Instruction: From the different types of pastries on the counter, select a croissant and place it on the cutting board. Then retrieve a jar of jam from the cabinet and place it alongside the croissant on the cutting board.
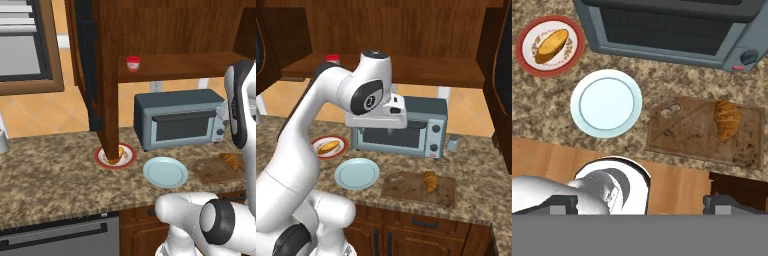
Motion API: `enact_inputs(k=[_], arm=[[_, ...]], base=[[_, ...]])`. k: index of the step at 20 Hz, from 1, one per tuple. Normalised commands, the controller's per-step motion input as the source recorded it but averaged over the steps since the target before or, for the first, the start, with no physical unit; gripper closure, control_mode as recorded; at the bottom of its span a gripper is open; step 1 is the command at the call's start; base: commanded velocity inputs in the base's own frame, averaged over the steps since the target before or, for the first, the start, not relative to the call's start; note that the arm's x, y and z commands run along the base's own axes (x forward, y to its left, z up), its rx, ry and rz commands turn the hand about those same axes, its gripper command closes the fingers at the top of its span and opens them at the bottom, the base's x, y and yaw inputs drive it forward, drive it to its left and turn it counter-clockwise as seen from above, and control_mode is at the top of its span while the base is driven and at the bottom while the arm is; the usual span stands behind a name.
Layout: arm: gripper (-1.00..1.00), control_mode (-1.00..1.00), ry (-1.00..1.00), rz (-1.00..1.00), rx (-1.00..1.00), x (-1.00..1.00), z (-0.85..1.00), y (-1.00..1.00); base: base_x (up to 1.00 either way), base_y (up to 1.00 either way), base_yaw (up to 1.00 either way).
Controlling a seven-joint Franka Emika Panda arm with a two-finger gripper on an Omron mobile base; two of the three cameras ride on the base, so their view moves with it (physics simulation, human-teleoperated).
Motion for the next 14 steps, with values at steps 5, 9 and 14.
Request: enact_inputs(k=[5, 9, 14], arm=[[-1.00, -1.00, -0.15, 0.07, 0.00, 0.13, 1.00, 0.77], [-1.00, -1.00, -0.12, 0.13, 0.00, 0.24, 0.46, 0.81], [-1.00, -1.00, -0.19, 0.15, 0.00, 0.71, -0.16, 0.41]], base=[[0.00, 0.00, 0.00], [0.00, 0.00, 0.00], [0.00, 0.00, 0.00]])
